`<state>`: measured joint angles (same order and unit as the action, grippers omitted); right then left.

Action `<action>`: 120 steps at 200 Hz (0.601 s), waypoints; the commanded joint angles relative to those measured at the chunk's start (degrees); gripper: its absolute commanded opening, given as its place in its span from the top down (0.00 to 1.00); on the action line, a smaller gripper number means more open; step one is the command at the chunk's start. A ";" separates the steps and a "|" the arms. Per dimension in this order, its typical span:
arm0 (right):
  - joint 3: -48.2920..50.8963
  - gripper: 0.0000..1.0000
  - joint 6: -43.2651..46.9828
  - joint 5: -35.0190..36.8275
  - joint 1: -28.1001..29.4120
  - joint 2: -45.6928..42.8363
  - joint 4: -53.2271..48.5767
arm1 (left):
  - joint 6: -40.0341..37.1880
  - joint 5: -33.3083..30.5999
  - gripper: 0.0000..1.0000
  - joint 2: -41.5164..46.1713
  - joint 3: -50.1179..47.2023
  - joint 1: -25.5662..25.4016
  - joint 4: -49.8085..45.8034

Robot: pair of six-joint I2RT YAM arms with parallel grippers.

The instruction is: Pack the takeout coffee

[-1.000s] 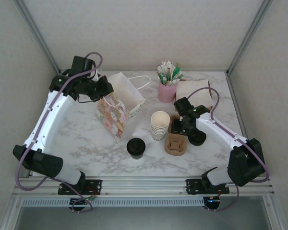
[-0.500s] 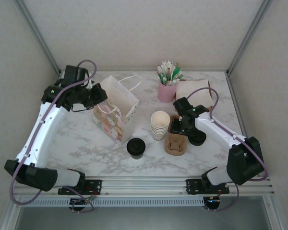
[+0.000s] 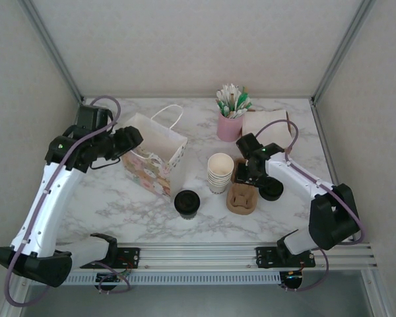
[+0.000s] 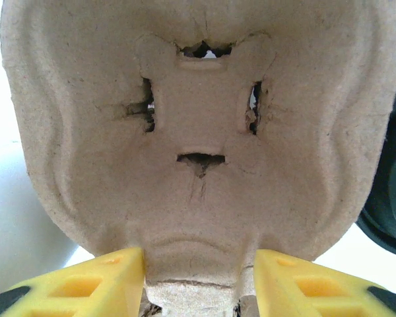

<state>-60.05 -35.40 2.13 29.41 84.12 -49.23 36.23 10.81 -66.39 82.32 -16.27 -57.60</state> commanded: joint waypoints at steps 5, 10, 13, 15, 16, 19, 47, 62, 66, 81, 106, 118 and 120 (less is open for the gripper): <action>-1.65 0.52 -0.91 2.90 0.50 1.47 -1.35 | 1.68 -3.60 0.33 1.45 -0.85 0.45 0.39; -1.65 0.52 -0.97 2.96 0.50 1.49 -1.23 | 1.97 -4.04 0.32 1.61 -0.78 0.45 0.46; -1.65 0.52 -0.92 3.02 0.48 1.49 -1.17 | 2.14 -4.22 0.31 1.68 -0.77 0.45 0.55; -1.65 0.52 -0.99 3.05 0.50 1.49 -1.21 | 2.28 -4.33 0.30 1.70 -0.76 0.45 0.63; -1.65 0.52 -0.99 3.01 0.49 1.49 -1.21 | 2.32 -4.45 0.30 1.74 -0.76 0.45 0.64; -1.65 0.52 -1.01 3.11 0.51 1.49 -1.14 | 2.52 -4.63 0.29 1.78 -0.86 0.45 0.72; -1.60 0.52 -1.00 2.72 0.58 1.49 -0.69 | 4.52 -7.80 0.25 2.83 -1.77 0.45 0.59; -1.65 0.52 -0.90 2.52 0.66 1.57 -0.69 | 5.38 -11.23 0.25 3.14 -1.86 0.54 -1.38; -1.67 0.53 -0.98 2.64 0.72 1.58 -0.77 | 5.54 -11.77 0.25 3.26 -1.86 0.46 -1.70; -1.73 0.58 -0.92 3.11 0.74 1.73 -1.04 | 6.76 -14.51 0.24 3.90 -2.04 0.71 -3.26; -1.99 0.63 -0.83 3.07 0.74 1.72 -1.28 | 8.39 -15.61 0.22 5.03 -1.57 0.83 -3.54; -2.25 0.63 -0.85 3.13 0.74 1.39 -1.59 | 8.92 -17.16 0.21 5.13 -0.60 0.89 -4.80; -2.30 0.63 -0.87 3.07 0.76 1.29 -1.64 | 8.98 -17.49 0.21 5.17 -0.44 0.82 -5.06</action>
<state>-60.75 -35.79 3.42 29.89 84.99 -49.34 42.72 -1.89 -62.74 80.66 -15.99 -59.33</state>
